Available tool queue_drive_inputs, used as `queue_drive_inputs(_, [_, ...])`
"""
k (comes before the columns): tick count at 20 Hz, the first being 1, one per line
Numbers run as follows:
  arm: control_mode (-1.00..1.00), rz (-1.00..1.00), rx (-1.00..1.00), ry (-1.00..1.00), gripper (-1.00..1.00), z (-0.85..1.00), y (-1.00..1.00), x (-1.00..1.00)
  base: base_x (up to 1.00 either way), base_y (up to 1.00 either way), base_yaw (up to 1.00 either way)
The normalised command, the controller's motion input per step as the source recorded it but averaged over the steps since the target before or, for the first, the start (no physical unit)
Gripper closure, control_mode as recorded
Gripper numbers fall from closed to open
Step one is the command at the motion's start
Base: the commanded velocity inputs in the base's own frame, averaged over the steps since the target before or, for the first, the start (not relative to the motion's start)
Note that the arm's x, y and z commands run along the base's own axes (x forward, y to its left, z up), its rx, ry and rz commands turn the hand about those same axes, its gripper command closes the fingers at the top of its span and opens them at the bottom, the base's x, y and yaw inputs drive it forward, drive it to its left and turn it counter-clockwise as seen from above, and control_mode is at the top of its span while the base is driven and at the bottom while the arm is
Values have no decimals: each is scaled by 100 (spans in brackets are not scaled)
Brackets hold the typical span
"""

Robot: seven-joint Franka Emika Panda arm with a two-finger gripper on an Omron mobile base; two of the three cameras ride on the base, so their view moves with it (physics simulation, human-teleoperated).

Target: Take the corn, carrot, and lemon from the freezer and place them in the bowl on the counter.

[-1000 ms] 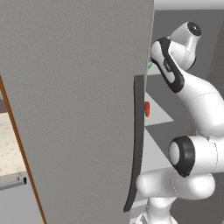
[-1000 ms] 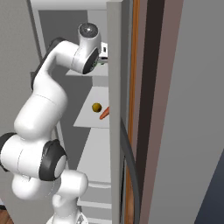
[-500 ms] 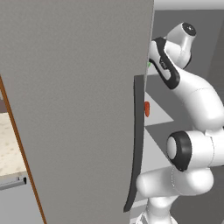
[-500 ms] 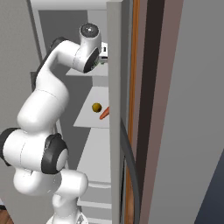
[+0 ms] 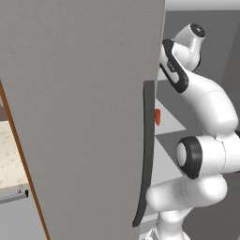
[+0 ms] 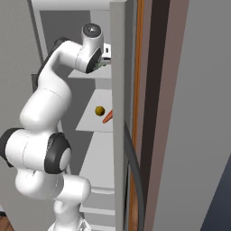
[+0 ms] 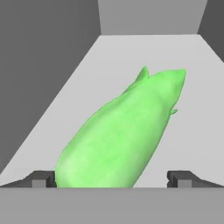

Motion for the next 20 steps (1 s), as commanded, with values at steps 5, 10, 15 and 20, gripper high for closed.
queue_drive_inputs(5, [-100,1,0,0,-100,-2,0,7,0,0,0])
queue_drive_inputs(10, [-100,0,0,1,-100,0,0,0,0,0,0])
queue_drive_inputs(15, [-100,0,1,2,-100,0,0,0,0,0,0])
queue_drive_inputs(20, [-100,0,1,1,-100,-1,0,0,0,0,0])
